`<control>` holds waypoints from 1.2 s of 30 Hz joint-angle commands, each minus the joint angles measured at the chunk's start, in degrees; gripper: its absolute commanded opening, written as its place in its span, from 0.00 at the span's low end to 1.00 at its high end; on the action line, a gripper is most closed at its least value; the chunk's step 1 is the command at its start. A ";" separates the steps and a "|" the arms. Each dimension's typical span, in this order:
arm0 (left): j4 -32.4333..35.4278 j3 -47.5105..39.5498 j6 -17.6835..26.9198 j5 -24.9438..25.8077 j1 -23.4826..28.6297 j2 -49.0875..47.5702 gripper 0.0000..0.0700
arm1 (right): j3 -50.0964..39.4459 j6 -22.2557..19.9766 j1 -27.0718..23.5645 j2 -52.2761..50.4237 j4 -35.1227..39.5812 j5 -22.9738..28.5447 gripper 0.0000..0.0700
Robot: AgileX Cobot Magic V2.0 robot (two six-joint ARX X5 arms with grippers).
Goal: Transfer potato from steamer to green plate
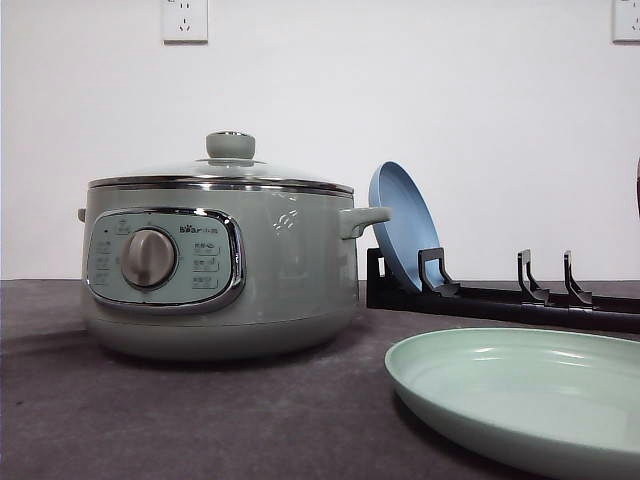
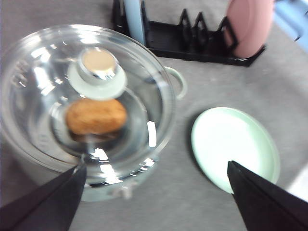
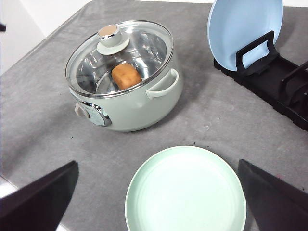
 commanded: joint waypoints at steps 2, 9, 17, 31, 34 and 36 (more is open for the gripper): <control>-1.55 4.97 2.33 -3.29 -1.50 4.49 0.83 | 0.52 0.87 0.04 0.17 0.33 -0.17 1.00; -8.44 16.84 2.81 -10.79 -4.79 17.27 0.84 | 0.52 0.83 0.04 0.17 0.32 0.01 1.00; -11.97 28.68 2.40 -13.77 -5.54 32.17 0.84 | 0.52 0.59 0.04 0.17 0.36 0.68 1.00; -4.76 32.96 4.59 -14.14 -5.92 45.41 0.84 | 0.52 0.57 0.04 0.17 0.34 0.70 1.00; -4.85 32.96 4.57 -14.14 -6.10 46.53 0.84 | 0.52 0.58 0.04 0.17 0.34 0.70 1.00; -4.77 32.96 4.62 -14.14 -6.30 46.84 0.84 | 0.52 0.59 0.04 0.17 0.32 0.70 1.00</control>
